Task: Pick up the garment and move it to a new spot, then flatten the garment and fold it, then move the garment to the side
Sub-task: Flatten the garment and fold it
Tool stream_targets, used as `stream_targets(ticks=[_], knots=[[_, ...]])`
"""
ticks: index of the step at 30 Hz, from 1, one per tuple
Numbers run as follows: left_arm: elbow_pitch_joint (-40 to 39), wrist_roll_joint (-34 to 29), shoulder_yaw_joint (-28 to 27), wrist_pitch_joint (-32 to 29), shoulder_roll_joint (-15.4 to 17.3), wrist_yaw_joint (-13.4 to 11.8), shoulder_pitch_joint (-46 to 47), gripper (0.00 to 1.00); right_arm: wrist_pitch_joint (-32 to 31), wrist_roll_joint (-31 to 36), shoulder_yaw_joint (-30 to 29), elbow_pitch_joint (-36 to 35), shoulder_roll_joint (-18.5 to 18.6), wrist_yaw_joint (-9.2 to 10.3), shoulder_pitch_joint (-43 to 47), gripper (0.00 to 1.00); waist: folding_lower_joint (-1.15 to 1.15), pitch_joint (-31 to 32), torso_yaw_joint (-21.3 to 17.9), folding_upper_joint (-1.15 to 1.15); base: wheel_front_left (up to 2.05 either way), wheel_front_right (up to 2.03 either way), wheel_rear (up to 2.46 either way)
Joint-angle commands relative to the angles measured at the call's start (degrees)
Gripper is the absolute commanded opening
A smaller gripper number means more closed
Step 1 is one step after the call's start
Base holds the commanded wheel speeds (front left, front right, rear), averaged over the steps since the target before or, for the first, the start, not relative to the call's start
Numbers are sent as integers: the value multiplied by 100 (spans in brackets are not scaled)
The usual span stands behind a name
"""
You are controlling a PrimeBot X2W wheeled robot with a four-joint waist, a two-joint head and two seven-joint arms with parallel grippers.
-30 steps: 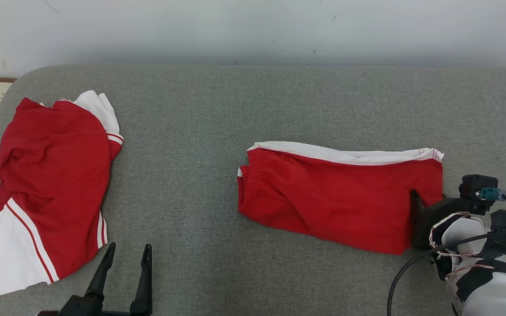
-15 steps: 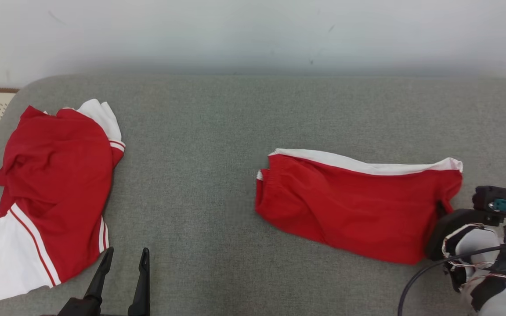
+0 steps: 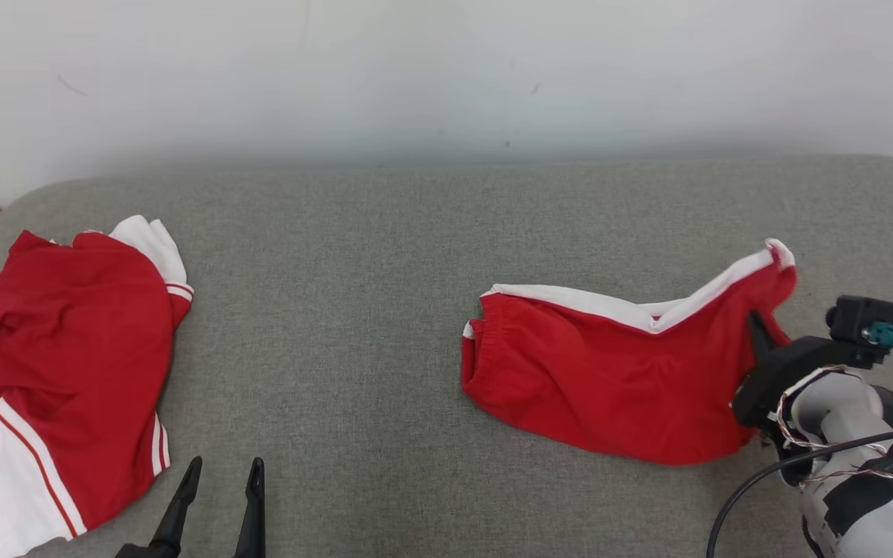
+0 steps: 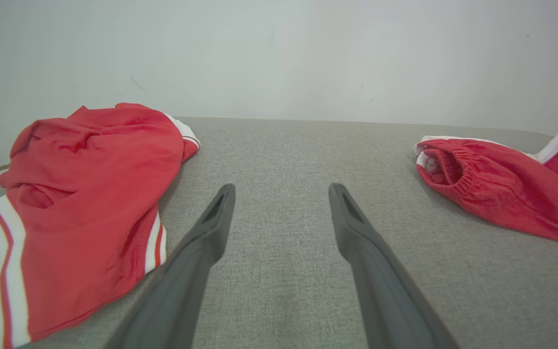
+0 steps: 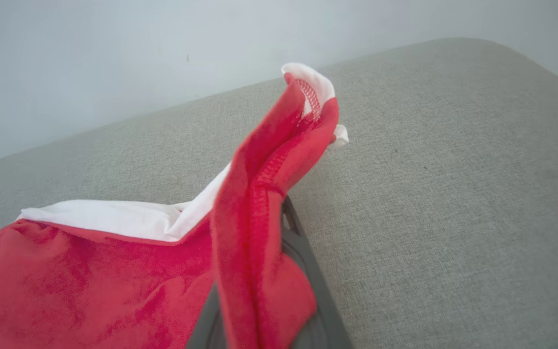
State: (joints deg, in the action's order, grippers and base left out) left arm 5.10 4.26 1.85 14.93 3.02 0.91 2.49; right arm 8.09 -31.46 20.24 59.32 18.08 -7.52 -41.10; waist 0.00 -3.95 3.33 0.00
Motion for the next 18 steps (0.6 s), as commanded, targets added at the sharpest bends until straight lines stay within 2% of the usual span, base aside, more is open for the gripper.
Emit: stream_targets(ticks=[1, 10, 14, 18], knots=[[23, 23, -10, 17, 3, 13, -63, 100, -102, -292, 188, -317, -26, 6, 134, 0, 0, 69, -48, 0, 0, 0, 0], [14, 56, 65, 17, -3, 37, -41, 100, -418, -1383, 1141, -1779, 57, 5, 400, 0, 0, 113, 46, 0, 0, 0, 0], [12, 76, 127, 17, -6, 22, 16, 100, -438, -1602, 1425, -1985, -76, 5, 341, 0, 0, 76, 151, 0, 0, 0, 0], [30, 97, 217, 17, -8, 16, 73, 100, -405, -1686, 1654, -1902, -255, 5, 253, 0, 0, 43, 278, 0, 0, 0, 0]])
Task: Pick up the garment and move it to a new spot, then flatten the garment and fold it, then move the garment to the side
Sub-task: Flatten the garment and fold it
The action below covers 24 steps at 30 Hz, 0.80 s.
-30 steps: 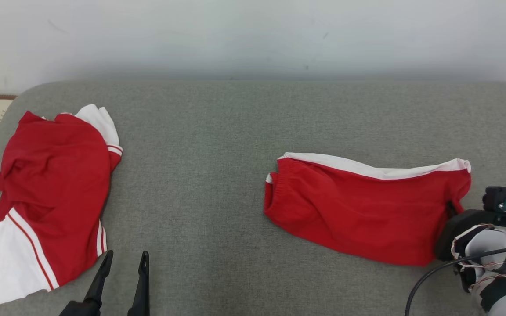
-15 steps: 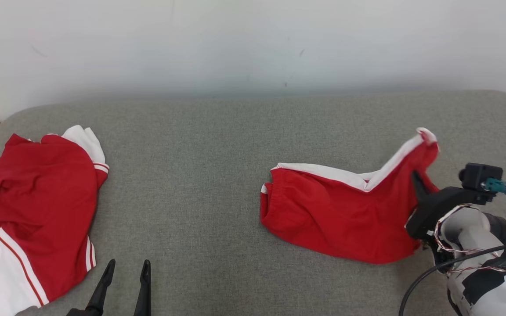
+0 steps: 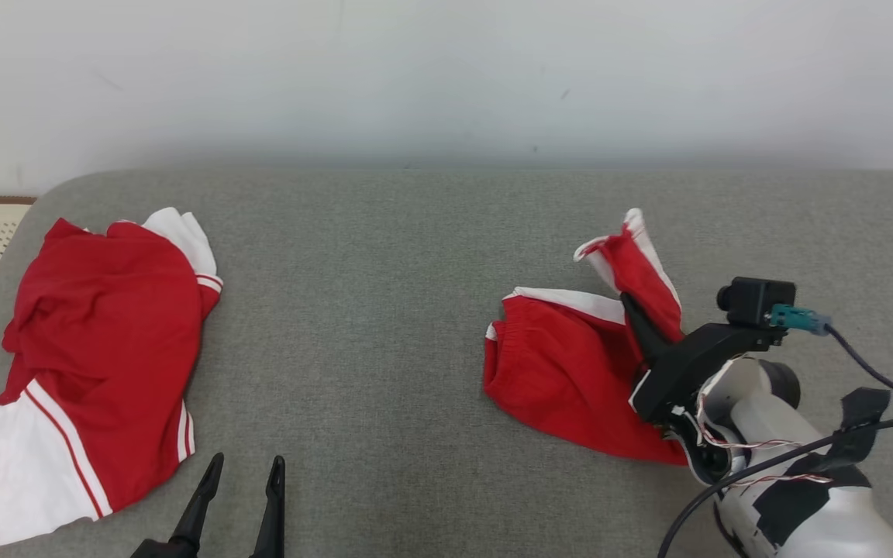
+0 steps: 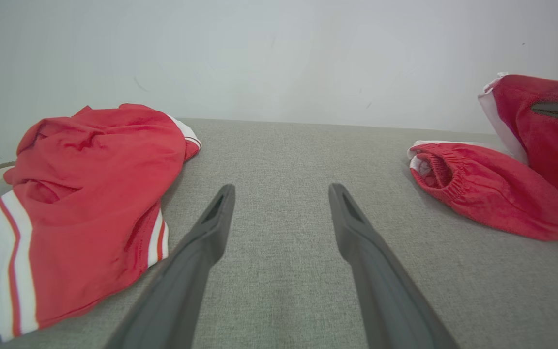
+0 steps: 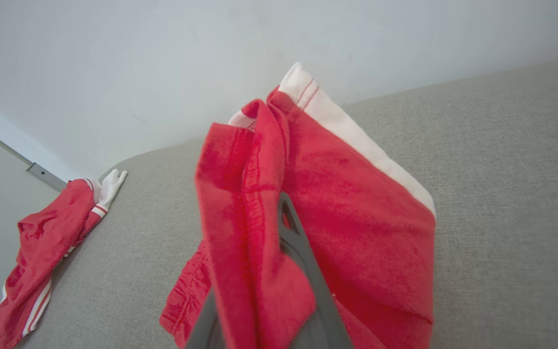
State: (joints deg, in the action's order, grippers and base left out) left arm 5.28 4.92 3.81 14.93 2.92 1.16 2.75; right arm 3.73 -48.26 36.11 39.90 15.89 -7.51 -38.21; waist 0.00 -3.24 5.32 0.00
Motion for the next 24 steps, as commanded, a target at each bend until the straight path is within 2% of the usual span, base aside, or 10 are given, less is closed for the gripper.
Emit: stream_targets(ticks=[1, 5, 10, 16, 17, 18, 19, 20, 21, 24], knots=[[16, 36, 45, 17, 1, -11, 55, 100, 42, -38, 118, 80, -98, 4, -60, 0, 0, -37, 110, 0, 0, 0, 0], [18, 69, 136, 17, 1, -20, 85, 100, 135, -101, 201, 287, -267, 4, -143, 0, 0, -76, 204, 0, 0, 0, 0], [65, 161, 352, 17, 1, -74, 224, 100, 342, -84, 337, 954, -601, 4, -381, 0, 0, -203, 404, 0, 0, 0, 0], [121, 182, 503, 17, 0, -107, 339, 100, 476, -191, 492, 1505, -816, 4, -532, 0, 0, -311, 573, 0, 0, 0, 0], [135, 185, 508, 17, 1, -112, 344, 100, 505, -208, 526, 1565, -838, 4, -552, 5, 0, -318, 585, 0, 0, 0, 0], [142, 187, 509, 17, 0, -116, 355, 100, 542, -228, 560, 1610, -855, 4, -571, 35, 0, -323, 594, 0, 0, 0, 0], [146, 188, 501, 17, 1, -120, 363, 100, 564, -243, 595, 1640, -870, 4, -583, 54, 0, -323, 598, 0, 0, 0, 0], [151, 188, 490, 17, 0, -126, 367, 100, 604, -265, 633, 1657, -878, 4, -588, 96, 0, -323, 596, 0, 0, 0, 0], [153, 188, 475, 17, 0, -131, 363, 100, 627, -295, 674, 1666, -866, 4, -590, 100, 0, -315, 585, 0, 0, 0, 0], [162, 170, 433, 17, 0, -149, 311, 100, 759, -375, 757, 1593, -799, 4, -572, 100, 0, -270, 532, 0, 0, 0, 0]])
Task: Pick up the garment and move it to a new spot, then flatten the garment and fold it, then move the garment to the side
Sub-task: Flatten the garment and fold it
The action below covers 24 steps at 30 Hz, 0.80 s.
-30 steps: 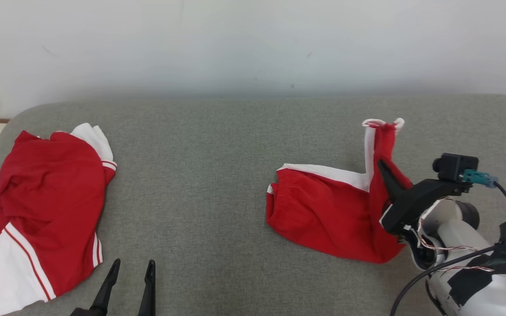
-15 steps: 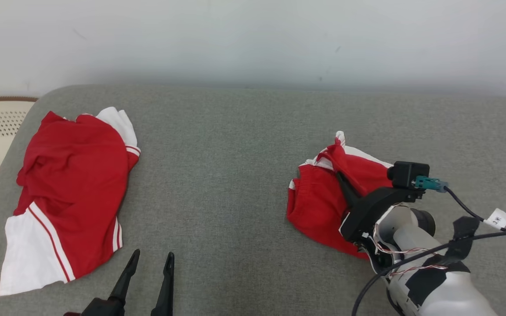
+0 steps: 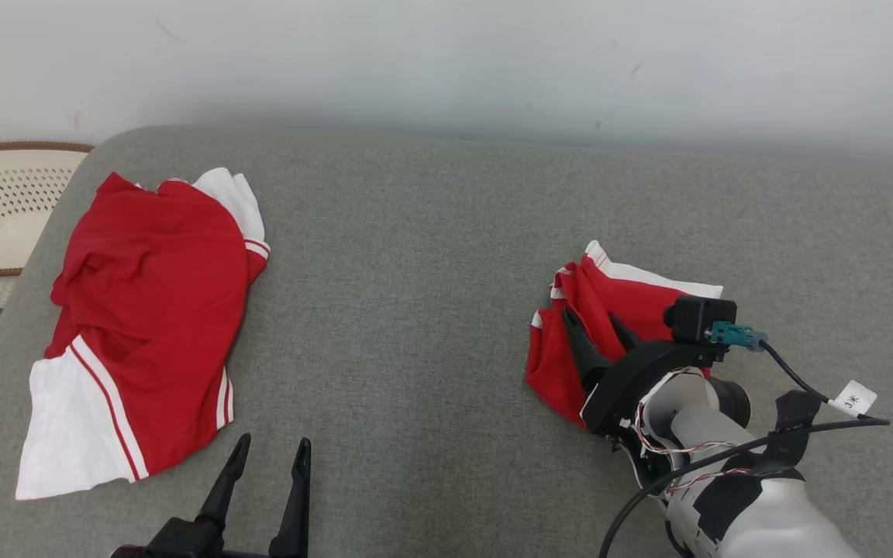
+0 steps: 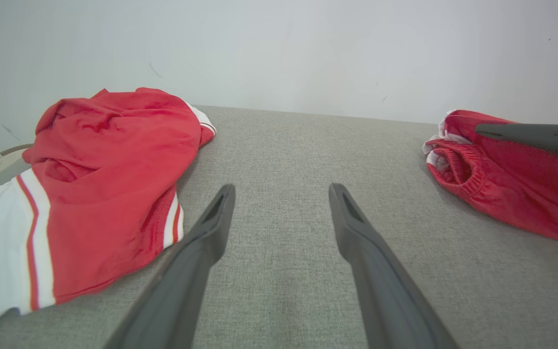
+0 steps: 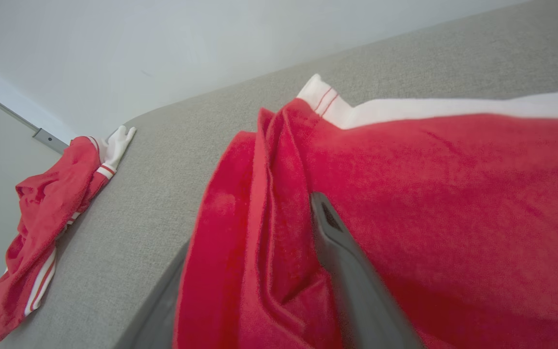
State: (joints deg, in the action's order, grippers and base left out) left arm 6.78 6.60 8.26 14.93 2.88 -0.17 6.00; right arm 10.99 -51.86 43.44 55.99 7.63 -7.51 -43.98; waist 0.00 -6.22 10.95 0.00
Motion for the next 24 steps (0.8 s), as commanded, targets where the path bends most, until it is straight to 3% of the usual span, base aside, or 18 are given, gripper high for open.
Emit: stream_targets(ticks=[1, 13, 19, 24], knots=[[12, -4, -25, 17, 3, -16, -35, 100, 85, -37, 57, -71, 65, 4, 23, 100, 0, 51, -51, 0, 0, 0, 0], [-65, -36, -172, 18, 3, -34, -244, 100, 413, -348, -70, -1202, 912, 4, 470, 100, 0, 275, -318, 0, 0, 0, 0], [-116, -57, -245, 18, 2, -31, -291, 100, 424, -17, -582, -1371, 1274, 4, 687, 100, 0, 319, -391, 0, 0, 0, 0], [-146, -57, -255, 18, 3, -39, -315, 100, 426, 452, -871, -1320, 1323, 4, 862, 100, 0, 323, -404, 0, 0, 0, 0]])
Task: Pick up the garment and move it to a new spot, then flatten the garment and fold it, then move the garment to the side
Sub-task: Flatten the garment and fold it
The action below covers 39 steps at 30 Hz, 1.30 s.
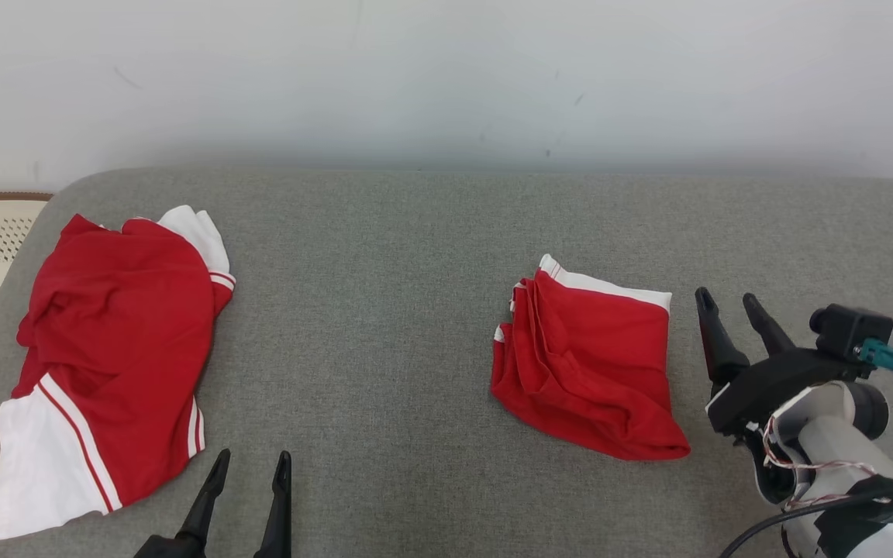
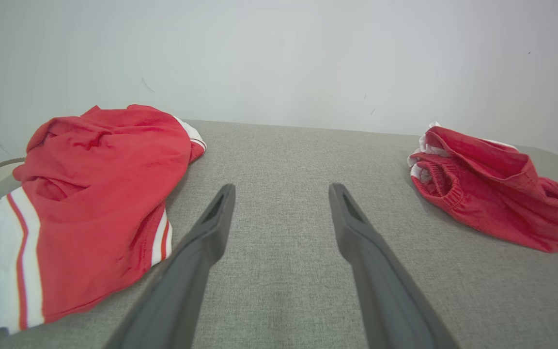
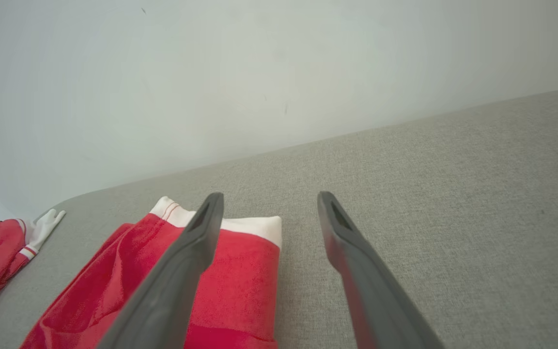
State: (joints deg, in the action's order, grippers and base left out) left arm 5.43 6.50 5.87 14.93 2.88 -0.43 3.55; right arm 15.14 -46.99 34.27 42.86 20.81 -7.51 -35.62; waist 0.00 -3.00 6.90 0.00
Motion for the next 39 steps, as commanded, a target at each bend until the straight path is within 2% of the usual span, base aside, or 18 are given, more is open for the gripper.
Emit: stream_targets(ticks=[1, 2, 3, 4, 13, 21, 27, 39], knots=[[-18, -45, -16, 18, 3, -15, -71, 100, 11, 41, -13, 1, -47, 4, 86, 97, 0, -1, 0, 0, 0, 0, 0], [-22, -44, -13, 18, 3, -15, -73, 100, 11, 119, -35, 20, -89, 4, 147, 63, 0, -3, 2, 0, 0, 0, 0], [-25, -44, -8, 18, 3, -14, -75, 100, 12, 246, -45, 44, -97, 4, 175, 17, 0, -4, 4, 0, 0, 0, 0], [-28, -45, -4, 18, 3, -12, -74, 100, 12, 365, -51, 70, -101, 4, 194, 0, 0, -7, 8, 0, 0, 0, 0], [-42, -65, 35, 18, 3, 45, 88, 100, 13, 1141, -91, 437, -443, 4, 59, 0, 0, -206, 142, 0, 0, 0, 0], [-4, -72, 81, 18, 4, 69, 206, 100, 13, 1422, 8, 1159, -666, 4, -208, 0, 0, -403, 408, 0, 0, 0, 0], [12, -45, 89, 18, 3, 47, 257, 100, 13, 1225, 179, 1359, -898, 4, -260, 0, 0, -492, 574, 0, 0, 0, 0], [-5, -11, 82, 18, 3, 34, 211, 100, 13, 669, 806, 713, -1177, 4, 9, 0, 0, -434, 663, 0, 0, 0, 0]])
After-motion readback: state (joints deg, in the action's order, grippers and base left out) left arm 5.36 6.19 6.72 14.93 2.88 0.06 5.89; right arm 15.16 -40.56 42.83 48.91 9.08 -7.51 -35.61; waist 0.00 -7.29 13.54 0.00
